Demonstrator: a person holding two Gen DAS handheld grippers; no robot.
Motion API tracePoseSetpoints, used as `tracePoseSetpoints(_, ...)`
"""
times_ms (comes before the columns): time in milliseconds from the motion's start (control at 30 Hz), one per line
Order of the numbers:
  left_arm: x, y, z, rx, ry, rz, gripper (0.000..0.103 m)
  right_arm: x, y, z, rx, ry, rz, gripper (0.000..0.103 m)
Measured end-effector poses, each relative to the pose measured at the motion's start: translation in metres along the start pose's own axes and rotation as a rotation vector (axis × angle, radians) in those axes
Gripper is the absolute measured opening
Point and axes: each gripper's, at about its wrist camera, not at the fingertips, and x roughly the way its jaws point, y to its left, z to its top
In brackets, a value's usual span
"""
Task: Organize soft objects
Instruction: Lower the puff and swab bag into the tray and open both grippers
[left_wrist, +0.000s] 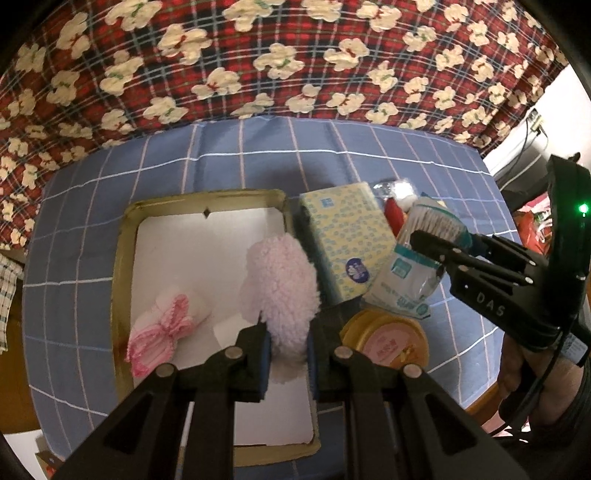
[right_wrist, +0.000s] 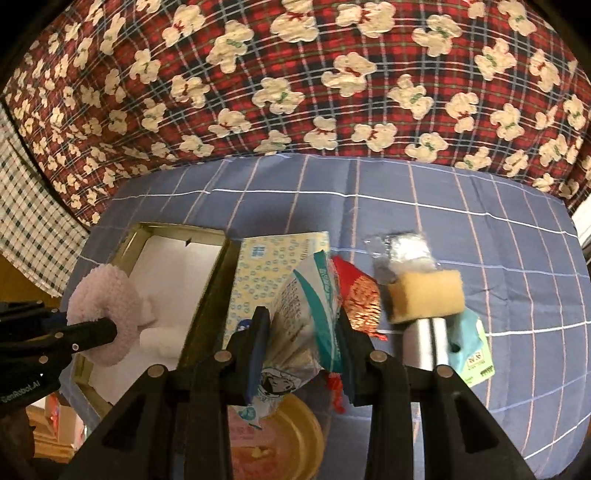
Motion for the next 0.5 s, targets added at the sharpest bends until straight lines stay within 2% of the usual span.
tracePoseSetpoints(400,0.000,0.042,-0.023,-0.117,0.032,0.065,0.013,0.018,0.042,0.010,-0.090,0.022,0.085,0.037)
tracePoseSetpoints(500,0.000,0.051,-0.028,-0.144,0.039,0.078,0.013,0.022,0.056,0.011,-0.123,0.029,0.112,0.032)
